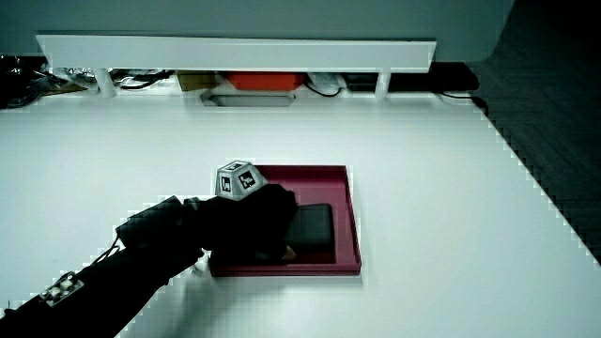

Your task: Place battery into plate

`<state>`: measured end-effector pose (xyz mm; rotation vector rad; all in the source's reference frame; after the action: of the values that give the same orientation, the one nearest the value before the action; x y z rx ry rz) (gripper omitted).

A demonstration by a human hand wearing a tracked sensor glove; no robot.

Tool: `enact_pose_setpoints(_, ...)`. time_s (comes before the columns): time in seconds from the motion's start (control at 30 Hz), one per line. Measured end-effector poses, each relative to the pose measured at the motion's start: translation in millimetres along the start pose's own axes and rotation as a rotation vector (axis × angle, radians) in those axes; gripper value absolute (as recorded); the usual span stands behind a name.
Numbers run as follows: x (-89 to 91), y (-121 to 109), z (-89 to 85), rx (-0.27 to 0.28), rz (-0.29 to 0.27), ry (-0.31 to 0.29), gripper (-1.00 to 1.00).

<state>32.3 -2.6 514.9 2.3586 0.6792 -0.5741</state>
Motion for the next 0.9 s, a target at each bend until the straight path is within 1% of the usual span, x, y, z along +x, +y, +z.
enact_pose_setpoints(0.07, -3.8, 2, -4.9, -0.017, 0.004, 0.008, 0.0)
enact_pose_setpoints(0.1, -9.4, 5, -11.1, -0.012, -0.016, 0.01, 0.0)
enact_pose_setpoints(0.13, -9.8, 1, -6.0, -0.012, 0.004, -0.024, 0.0)
enact_pose_setpoints(0.17, -11.5, 2, -7.4, -0.018, 0.007, -0.014, 0.0)
enact_pose_setpoints(0.23, -11.0, 1, -3.2, -0.027, 0.007, -0.01, 0.0)
enact_pose_setpoints(0.33, -13.4, 1, -2.5, -0.026, 0.01, -0.012, -0.12)
enact_pose_setpoints(0.43, -13.5, 1, -2.8, -0.037, 0.019, -0.013, -0.23)
enact_pose_setpoints(0.53, -10.9, 0, -1.5, -0.046, 0.025, 0.01, -0.35)
enact_pose_setpoints(0.6, -12.9, 1, -4.0, -0.043, 0.023, 0.003, -0.42)
enact_pose_setpoints(0.63, -12.3, -1, -2.9, -0.042, 0.031, -0.001, -0.46)
enact_pose_setpoints(0.67, -12.6, -1, -3.2, -0.045, 0.033, 0.007, -0.5)
enact_pose_setpoints(0.7, -13.9, -1, -5.2, -0.043, 0.037, -0.003, -0.54)
enact_pose_setpoints(0.73, -13.9, -1, -5.1, -0.052, 0.044, 0.002, -0.58)
enact_pose_setpoints(0.8, -13.4, -5, -0.7, -0.067, 0.038, 0.0, -0.65)
enact_pose_setpoints(0.83, -14.6, -7, 1.4, -0.071, 0.03, -0.01, -0.69)
enact_pose_setpoints(0.87, -14.2, -10, 6.3, -0.055, 0.023, -0.01, -0.73)
enact_pose_setpoints(0.9, -14.8, -14, 10.3, -0.053, 0.004, -0.019, -0.77)
